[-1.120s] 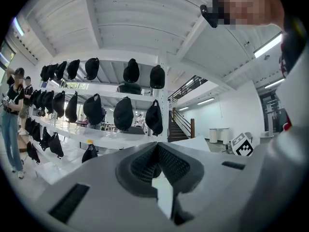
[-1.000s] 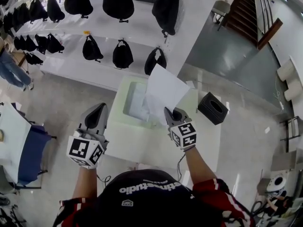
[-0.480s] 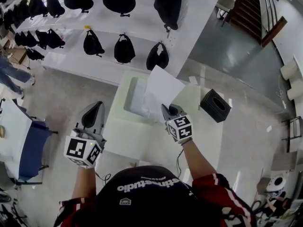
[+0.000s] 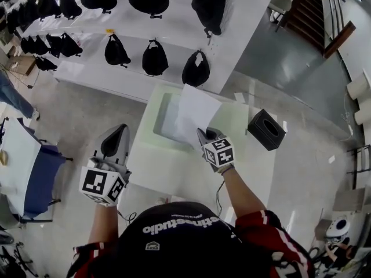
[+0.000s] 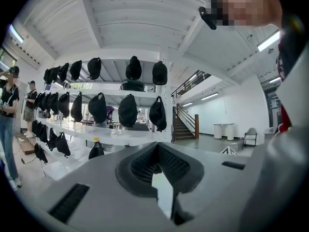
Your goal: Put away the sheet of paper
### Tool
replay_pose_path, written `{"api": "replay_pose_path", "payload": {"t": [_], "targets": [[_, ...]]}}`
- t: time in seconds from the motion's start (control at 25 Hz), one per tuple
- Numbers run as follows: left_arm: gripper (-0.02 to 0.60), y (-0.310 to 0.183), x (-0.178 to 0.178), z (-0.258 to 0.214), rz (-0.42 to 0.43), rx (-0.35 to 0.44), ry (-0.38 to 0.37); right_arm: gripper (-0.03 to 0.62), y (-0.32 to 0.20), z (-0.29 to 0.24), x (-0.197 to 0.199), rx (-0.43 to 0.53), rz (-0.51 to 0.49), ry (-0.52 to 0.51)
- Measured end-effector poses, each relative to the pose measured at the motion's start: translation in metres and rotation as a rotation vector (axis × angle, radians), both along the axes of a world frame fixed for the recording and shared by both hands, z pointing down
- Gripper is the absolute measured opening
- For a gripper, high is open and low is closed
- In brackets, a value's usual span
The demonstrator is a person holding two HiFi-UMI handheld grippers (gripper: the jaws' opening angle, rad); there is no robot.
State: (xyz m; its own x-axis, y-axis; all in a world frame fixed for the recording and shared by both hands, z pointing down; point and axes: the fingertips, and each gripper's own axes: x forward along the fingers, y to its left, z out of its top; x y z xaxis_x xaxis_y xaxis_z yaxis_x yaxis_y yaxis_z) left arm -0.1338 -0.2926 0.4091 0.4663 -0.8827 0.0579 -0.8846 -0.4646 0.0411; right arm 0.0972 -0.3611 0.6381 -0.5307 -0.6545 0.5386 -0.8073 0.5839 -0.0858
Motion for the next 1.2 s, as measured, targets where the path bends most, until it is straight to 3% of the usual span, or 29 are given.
{"api": "replay_pose_path", "payload": {"t": [0.28, 0.64, 0.88, 1.2], "targets": [[0.003, -0.001, 0.004, -0.003, 0.000, -0.001, -0.007, 0.003, -0.009, 0.023, 0.009, -0.061, 0.025, -0.007], [0.003, -0.002, 0.007, 0.000, -0.005, -0.008, -0.022, 0.003, -0.022, 0.058, 0.033, -0.228, 0.133, -0.140], [0.003, -0.004, 0.010, 0.001, 0.000, -0.010, -0.028, 0.003, -0.020, 0.070, 0.044, -0.275, 0.182, -0.180], [0.003, -0.006, 0.013, 0.000, -0.006, -0.018, -0.025, 0.003, -0.027, 0.081, 0.042, -0.321, 0.172, -0.183]]}}
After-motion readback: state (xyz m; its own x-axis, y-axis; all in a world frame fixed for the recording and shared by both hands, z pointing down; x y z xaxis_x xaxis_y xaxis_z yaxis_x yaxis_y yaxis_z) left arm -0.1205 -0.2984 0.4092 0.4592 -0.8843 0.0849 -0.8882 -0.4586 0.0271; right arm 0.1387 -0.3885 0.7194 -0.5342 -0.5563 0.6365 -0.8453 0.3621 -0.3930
